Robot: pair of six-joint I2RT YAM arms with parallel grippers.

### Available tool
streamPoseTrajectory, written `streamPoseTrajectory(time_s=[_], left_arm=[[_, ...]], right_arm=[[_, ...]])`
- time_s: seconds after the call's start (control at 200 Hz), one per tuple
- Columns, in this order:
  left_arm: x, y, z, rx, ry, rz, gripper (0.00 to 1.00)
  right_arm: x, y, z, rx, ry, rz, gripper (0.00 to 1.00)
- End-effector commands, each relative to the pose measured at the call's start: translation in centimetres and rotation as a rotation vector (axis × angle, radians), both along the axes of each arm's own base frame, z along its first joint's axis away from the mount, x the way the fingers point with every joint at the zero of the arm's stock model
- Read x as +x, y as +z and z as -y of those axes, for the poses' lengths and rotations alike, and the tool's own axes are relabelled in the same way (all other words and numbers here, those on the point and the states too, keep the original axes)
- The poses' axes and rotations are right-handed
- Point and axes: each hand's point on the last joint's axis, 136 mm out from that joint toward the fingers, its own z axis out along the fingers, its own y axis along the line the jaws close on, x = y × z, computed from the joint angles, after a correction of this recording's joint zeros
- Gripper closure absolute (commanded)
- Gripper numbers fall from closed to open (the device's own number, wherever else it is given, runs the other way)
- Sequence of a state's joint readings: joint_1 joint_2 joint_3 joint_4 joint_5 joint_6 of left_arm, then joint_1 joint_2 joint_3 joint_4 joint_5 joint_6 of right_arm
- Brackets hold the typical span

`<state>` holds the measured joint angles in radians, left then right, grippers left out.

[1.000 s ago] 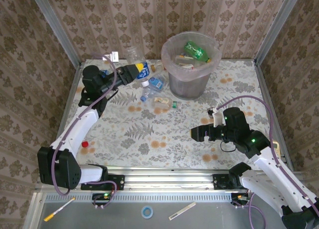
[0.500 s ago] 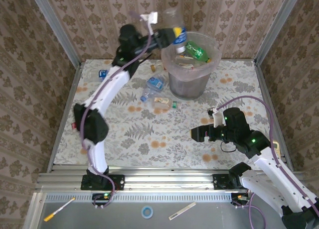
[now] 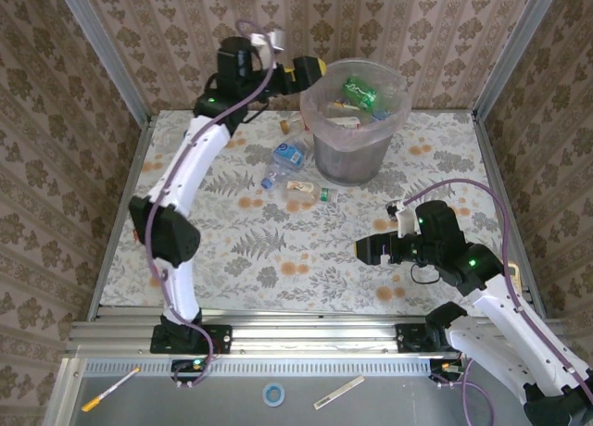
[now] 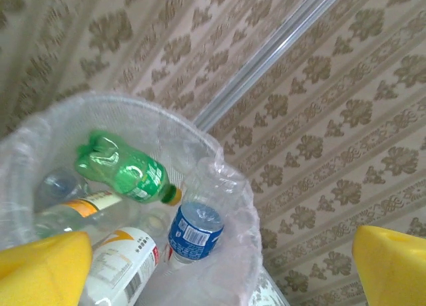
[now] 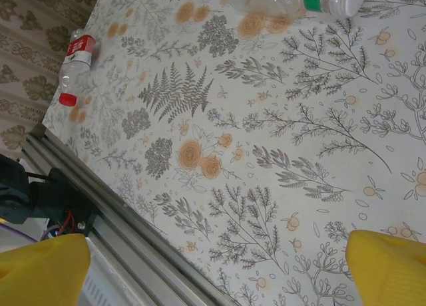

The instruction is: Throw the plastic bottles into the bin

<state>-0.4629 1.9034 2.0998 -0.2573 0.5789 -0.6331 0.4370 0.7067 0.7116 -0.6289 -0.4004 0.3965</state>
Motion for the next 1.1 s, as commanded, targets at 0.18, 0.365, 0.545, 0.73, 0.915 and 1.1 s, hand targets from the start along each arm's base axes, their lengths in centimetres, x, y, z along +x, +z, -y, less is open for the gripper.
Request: streamPoseTrajectory(time_s=[0.18,0.365,0.545,0.73,0.915,1.1], left_arm=[[-7.5,4.7,-3.5,0.006,0.004,0.199,0.00],[-11.2,4.5,-6.4,0.061,0.053,0.274,0.00],[-14.4,3.6,-8.9,0.103,0.096,0.324,0.00],[-17.2,2.3,-10.8,0.153,0.118,0.343,0.00],[-19.4,0.3,-12.4,0.192,0.139,0.339,0.00],[-20.9,-1.7,-13.5,0.224,0.141,0.313,0.00]], right_arm=[[-0.2,-0.2,-0.1,-0.008,0.010,-0.008,0.00],[0.2,-0.2,-0.1,-0.015,0.000,-0.011,0.00],[0.8,-0.5,-0.1,-0.026,-0.012,-0.024,0.00],[1.5,-0.4,-0.5,-0.021,-0.013,-0.021,0.00],[2.5,0.0,-1.1,-0.012,-0.010,-0.012,0.00],[4.1,0.4,-1.9,-0.016,0.000,-0.001,0.00]])
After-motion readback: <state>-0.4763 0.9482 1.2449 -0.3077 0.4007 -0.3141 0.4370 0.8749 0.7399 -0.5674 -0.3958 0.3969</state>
